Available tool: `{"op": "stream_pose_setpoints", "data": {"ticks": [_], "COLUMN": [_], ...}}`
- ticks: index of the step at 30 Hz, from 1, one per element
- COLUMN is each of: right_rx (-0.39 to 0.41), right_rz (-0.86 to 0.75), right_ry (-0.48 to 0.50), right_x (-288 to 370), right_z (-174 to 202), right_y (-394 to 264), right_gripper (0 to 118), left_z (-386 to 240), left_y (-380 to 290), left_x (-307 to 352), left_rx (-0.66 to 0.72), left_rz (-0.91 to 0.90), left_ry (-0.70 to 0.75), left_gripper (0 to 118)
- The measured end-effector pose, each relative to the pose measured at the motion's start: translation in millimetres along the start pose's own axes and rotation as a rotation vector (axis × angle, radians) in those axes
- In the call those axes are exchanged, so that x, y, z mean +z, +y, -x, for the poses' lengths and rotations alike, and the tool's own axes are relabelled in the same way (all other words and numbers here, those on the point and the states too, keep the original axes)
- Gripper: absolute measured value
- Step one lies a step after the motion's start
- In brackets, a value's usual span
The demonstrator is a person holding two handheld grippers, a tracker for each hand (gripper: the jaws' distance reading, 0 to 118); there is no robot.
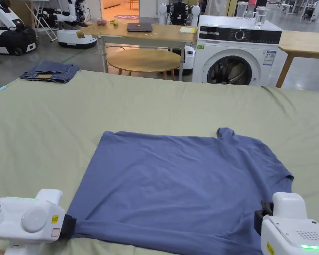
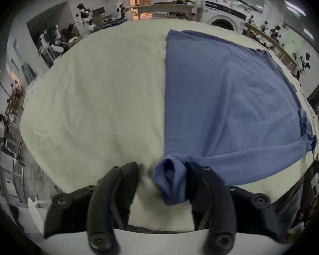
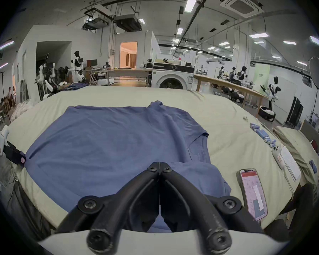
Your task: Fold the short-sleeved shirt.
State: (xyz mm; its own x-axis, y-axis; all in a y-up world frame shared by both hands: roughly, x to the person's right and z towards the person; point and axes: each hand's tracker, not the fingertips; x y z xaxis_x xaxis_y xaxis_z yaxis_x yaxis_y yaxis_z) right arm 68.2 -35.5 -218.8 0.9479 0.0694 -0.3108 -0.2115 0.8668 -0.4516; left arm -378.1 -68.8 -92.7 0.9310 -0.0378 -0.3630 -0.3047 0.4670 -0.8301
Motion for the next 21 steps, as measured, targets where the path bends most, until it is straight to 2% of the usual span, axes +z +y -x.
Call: {"op": "stream_pose_setpoints", "data": {"ticks": [1, 2, 3, 7, 8, 9, 10, 11, 12, 17, 21], "right_rx": [-0.002, -0.005, -0.008, -0.02, -0.022, -0.016, -0.015, -0.011, -0.004, 0.023, 0.01], "right_rz": [0.011, 0.023, 0.035, 0.14, 0.172, 0.206, 0.239, 0.276, 0.321, 0.451, 0.522], "right_ry": [0.002, 0.004, 0.005, -0.001, -0.005, -0.006, -0.004, -0.01, -0.017, -0.014, -0.017], "right_x": [0.4, 1.1, 1.8, 5.2, 5.5, 4.8, 3.9, 2.3, 0.0, -15.2, -24.5], "right_z": [-2.6, -6.2, -9.9, -30.2, -37.6, -43.3, -49.4, -54.3, -59.0, -69.8, -70.5], "right_y": [0.5, 1.6, 2.7, 9.5, 9.7, 10.1, 10.0, 9.0, 6.3, -21.8, -40.2], "right_gripper": [0, 0, 0, 0, 4, 15, 36, 50, 55, 55, 55], "left_z": [-2.6, -4.6, -5.9, -13.3, -11.0, -8.1, -4.9, -1.9, 1.0, 2.6, 1.5], "left_y": [-1.6, -1.8, -1.9, -3.8, -2.9, -3.3, -3.1, -2.8, -2.5, -6.8, -8.2], "left_x": [1.6, 2.5, 1.2, 1.7, 2.8, 4.1, 4.8, 4.9, 4.8, 7.7, 11.3], "left_rx": [-0.02, -0.032, -0.018, -0.072, -0.067, -0.06, -0.044, -0.031, -0.018, 0.022, 0.021], "left_rz": [-0.003, -0.003, 0.003, -0.01, -0.011, -0.012, -0.013, -0.013, -0.013, -0.019, -0.022], "left_ry": [-0.01, -0.042, -0.073, -0.016, -0.021, -0.028, -0.042, -0.054, -0.064, -0.094, -0.099], "left_gripper": [15, 3, 2, 1, 1, 1, 1, 1, 1, 1, 1]}}
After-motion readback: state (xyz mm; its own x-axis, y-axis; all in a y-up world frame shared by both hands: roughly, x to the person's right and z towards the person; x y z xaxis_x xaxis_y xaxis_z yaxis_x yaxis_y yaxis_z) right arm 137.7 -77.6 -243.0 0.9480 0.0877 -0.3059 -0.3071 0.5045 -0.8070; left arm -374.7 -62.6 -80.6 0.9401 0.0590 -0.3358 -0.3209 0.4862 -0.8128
